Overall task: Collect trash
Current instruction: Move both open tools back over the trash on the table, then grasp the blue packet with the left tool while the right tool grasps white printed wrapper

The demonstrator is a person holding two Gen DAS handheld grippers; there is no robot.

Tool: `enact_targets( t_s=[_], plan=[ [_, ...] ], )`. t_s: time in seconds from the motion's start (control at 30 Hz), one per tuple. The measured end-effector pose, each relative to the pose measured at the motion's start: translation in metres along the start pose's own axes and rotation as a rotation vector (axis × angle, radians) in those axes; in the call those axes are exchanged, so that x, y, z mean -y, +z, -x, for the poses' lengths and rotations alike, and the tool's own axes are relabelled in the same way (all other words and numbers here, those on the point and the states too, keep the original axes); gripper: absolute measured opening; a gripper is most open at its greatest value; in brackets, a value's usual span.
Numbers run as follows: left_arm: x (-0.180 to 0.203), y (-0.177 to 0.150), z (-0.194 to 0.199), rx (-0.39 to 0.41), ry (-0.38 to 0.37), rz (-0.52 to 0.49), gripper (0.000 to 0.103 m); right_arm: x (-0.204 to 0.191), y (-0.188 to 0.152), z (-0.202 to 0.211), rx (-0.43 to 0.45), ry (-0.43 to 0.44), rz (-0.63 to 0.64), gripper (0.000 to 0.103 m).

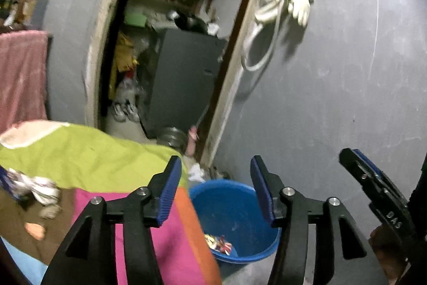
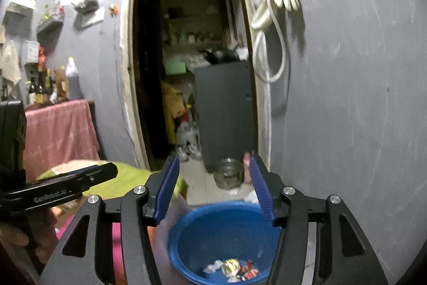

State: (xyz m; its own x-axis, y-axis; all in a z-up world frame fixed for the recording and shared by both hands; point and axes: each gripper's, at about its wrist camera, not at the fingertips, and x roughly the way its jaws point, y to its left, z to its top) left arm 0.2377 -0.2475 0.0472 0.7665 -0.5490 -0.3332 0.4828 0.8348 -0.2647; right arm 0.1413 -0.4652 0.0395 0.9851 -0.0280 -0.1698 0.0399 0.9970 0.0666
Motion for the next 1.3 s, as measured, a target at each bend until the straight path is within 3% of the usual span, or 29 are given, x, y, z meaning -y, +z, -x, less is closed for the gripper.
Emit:
enact_targets(
  t_s=[0.1, 0.23, 0.43, 0.87, 1.1, 1.3],
  plan=[
    [-0.015, 0.012, 0.029, 0.062, 0.031, -0.002, 0.065, -0.02, 0.014, 0.013, 0.059, 0.023, 0.015, 0.074],
    [-0.038, 0.022, 0.063, 0.125, 0.08, 0.011, 0.083, -0.046, 0.026, 0.022, 0.105, 0.057, 0.027, 0.083],
    [-0.074, 0.027, 0.117, 0.217, 0.164, 0.003, 0.096, -0.089, 0.035, 0.033, 0.177, 0.114, 0.029, 0.102],
    [-0.144, 0.015, 0.191, 0.291, 0.31, -0.003, 0.101, -0.178, 0.03, 0.029, 0.238, 0.238, 0.051, 0.103],
    [-0.195, -0.005, 0.196, 0.255, 0.435, 0.002, 0.101, -0.218, 0.015, 0.004, 0.198, 0.268, 0.084, 0.103],
    [-0.221, -0.025, 0.178, 0.176, 0.466, 0.003, 0.101, -0.239, -0.003, -0.028, 0.116, 0.293, 0.135, 0.103]
  ],
)
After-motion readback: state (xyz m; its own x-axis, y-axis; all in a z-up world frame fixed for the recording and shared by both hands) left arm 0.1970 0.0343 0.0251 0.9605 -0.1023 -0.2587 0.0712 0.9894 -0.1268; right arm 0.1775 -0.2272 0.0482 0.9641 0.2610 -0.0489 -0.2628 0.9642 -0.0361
